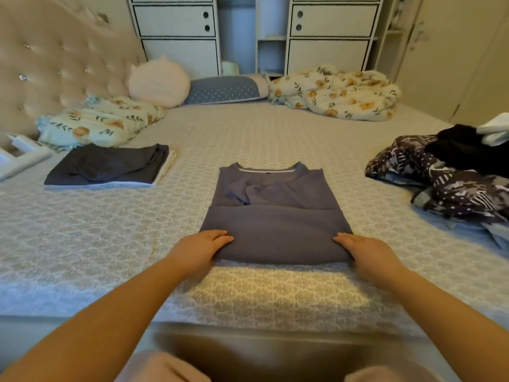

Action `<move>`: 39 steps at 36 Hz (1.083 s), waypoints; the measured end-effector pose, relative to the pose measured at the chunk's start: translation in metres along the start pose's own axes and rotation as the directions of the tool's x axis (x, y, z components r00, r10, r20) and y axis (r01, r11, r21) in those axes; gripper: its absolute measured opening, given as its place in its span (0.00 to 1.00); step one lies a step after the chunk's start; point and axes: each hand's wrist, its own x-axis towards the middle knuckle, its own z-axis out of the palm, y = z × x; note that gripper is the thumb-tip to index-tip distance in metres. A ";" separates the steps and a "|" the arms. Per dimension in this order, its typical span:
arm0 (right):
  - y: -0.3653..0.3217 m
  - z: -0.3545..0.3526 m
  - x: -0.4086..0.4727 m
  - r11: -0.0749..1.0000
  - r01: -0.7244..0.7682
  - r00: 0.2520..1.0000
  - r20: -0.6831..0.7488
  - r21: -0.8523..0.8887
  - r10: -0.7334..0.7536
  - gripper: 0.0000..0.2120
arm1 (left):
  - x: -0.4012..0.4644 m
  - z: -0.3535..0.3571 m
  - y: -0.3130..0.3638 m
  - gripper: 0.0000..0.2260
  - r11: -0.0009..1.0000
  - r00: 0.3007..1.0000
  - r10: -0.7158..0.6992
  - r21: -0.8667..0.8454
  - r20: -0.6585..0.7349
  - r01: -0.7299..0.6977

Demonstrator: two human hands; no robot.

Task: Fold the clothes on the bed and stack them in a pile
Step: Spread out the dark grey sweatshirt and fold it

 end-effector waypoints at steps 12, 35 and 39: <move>0.015 -0.107 0.001 0.884 -0.219 0.883 0.470 0.413 -0.002 0.06 | 0.000 -0.094 -0.021 0.08 0.909 0.985 -0.029 -0.405 0.170 0.097; 0.020 -0.025 0.132 0.423 -0.553 0.739 0.189 0.718 0.646 0.21 | 0.141 -0.039 -0.025 0.16 0.508 0.716 -0.697 -0.729 -0.034 0.459; 0.018 -0.010 0.141 0.483 -0.631 0.696 0.168 0.607 0.698 0.21 | 0.155 -0.018 -0.028 0.18 0.627 0.724 -0.684 -0.581 -0.092 0.518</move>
